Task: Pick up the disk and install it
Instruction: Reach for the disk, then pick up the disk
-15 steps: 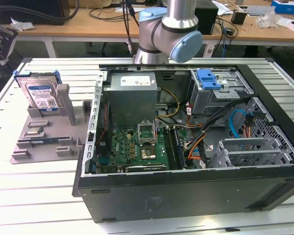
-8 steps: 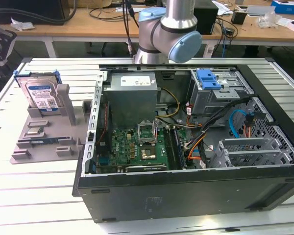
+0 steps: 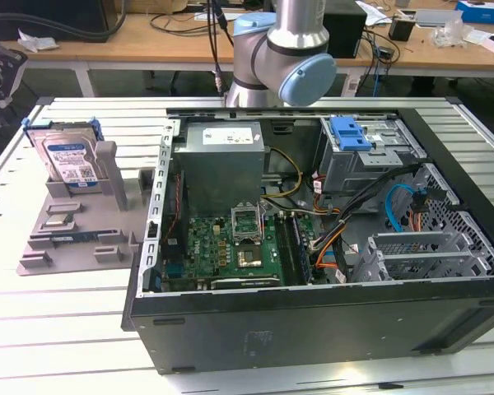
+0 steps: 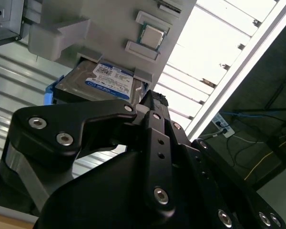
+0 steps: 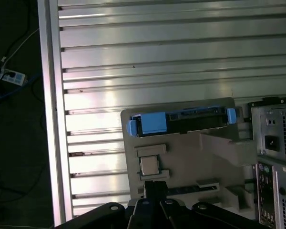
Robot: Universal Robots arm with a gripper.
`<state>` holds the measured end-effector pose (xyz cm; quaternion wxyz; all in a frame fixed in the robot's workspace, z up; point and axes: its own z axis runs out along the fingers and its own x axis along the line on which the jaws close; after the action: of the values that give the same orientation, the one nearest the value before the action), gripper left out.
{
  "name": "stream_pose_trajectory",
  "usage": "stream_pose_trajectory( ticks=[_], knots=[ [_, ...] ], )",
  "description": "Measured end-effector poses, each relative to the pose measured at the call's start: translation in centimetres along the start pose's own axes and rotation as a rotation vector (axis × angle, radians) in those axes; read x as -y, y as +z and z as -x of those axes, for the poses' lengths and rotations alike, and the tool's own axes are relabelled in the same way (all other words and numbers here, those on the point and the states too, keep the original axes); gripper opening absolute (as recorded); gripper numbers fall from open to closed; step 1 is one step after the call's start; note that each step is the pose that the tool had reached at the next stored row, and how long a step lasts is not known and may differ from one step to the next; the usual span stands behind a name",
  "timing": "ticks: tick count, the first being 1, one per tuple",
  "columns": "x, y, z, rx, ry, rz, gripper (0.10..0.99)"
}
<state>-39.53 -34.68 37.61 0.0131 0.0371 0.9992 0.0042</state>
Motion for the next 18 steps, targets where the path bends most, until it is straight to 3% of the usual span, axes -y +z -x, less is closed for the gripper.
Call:
stream_pose_trajectory(
  ticks=[13, 18],
  knots=[
    [0.00, 0.01, -0.03, 0.0001, -0.001, 0.000, 0.102],
    [0.00, 0.01, -0.03, -0.0009, -0.116, 0.003, 0.102]
  ],
)
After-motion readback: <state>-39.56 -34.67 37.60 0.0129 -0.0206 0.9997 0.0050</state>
